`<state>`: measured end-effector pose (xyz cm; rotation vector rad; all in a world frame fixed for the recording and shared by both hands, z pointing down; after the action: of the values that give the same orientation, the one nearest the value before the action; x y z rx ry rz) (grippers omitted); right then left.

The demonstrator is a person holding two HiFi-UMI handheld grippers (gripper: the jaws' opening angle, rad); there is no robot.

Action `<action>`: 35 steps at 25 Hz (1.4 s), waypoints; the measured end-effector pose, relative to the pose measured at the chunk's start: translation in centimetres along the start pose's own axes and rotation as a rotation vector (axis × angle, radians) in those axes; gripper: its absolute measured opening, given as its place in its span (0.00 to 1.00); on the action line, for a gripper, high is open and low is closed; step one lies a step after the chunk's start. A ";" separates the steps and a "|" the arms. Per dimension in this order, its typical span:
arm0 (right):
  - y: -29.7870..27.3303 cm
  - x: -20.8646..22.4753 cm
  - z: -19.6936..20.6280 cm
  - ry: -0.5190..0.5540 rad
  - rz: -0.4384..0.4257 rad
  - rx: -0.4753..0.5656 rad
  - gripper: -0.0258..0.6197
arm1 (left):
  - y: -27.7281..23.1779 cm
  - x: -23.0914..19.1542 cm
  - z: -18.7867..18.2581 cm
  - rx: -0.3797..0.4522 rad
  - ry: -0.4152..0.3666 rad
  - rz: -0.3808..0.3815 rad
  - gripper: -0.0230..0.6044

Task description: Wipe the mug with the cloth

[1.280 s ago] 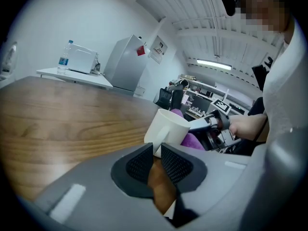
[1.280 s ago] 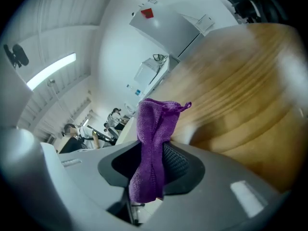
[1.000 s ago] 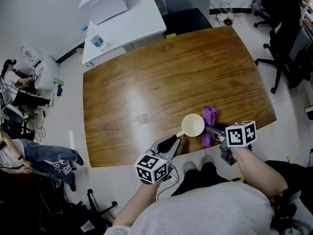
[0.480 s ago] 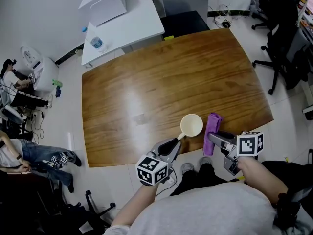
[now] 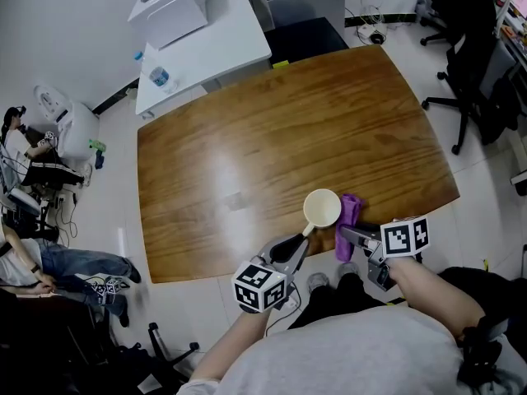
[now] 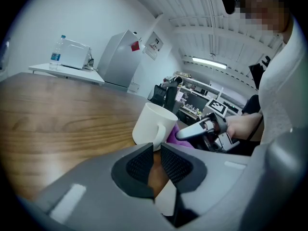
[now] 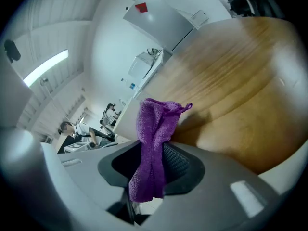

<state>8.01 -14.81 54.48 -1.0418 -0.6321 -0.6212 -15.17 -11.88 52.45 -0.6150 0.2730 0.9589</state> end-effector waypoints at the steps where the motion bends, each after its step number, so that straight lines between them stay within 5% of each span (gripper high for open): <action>1: -0.2 0.1 0.0 0.019 0.015 -0.012 0.25 | 0.0 0.0 0.1 0.000 0.001 0.000 0.11; 6: -0.3 0.3 -0.2 0.018 0.025 -0.011 0.25 | 0.0 0.0 0.1 0.009 0.009 0.001 0.10; 12: 2.5 -1.3 0.6 -0.146 -0.108 0.115 0.25 | -0.1 0.2 0.3 0.010 0.019 0.021 0.09; 20: 2.8 -2.6 0.8 -0.178 -0.169 0.205 0.25 | -2.2 1.8 0.5 -0.028 -0.005 0.118 0.04; 26: 0.7 -1.0 1.5 -0.255 -0.100 0.167 0.25 | -2.9 1.7 0.1 -0.042 -0.015 0.163 0.04; 35: -0.4 -0.4 1.8 -0.225 -0.013 0.144 0.25 | -2.6 0.9 0.0 -0.044 -0.039 0.203 0.04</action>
<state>7.14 -13.27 55.11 -0.9804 -0.8678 -0.4658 -12.52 -12.31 52.97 -0.6167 0.2838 1.1734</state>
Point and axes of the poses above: the fingertips, and each gripper's own axes: y backward along the fingers, x to its right, z out of its underside, the point moved 9 cm from there along y, backward along the fingers, and after that the axes turned 8 degrees about z, right-handed, at the moved point
